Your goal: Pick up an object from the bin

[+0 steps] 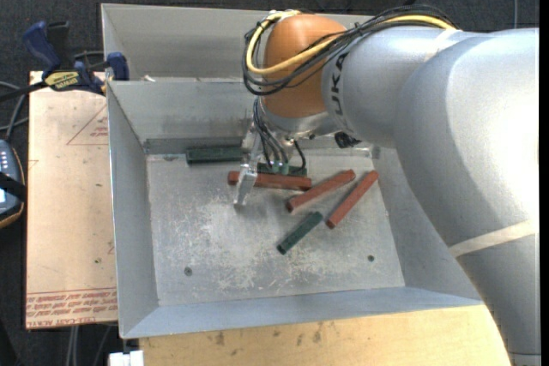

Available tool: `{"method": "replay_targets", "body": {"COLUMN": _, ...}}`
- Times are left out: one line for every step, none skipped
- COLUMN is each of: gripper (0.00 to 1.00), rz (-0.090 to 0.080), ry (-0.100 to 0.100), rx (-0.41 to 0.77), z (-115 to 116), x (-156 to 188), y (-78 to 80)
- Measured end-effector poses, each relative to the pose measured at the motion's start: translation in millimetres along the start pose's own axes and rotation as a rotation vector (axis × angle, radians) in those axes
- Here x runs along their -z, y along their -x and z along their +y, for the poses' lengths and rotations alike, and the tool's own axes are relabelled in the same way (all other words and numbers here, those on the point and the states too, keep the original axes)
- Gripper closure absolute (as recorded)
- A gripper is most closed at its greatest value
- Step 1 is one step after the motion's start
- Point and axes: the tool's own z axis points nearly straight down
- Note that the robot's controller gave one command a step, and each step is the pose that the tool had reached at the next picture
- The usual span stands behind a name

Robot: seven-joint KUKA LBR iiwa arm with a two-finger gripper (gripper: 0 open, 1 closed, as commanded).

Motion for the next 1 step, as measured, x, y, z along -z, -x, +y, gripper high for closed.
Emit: {"method": "replay_targets", "body": {"gripper": 1.00, "rz": -0.013, "ry": 0.011, "rx": -0.046, "z": -38.2, "x": 0.2, "y": 3.8}}
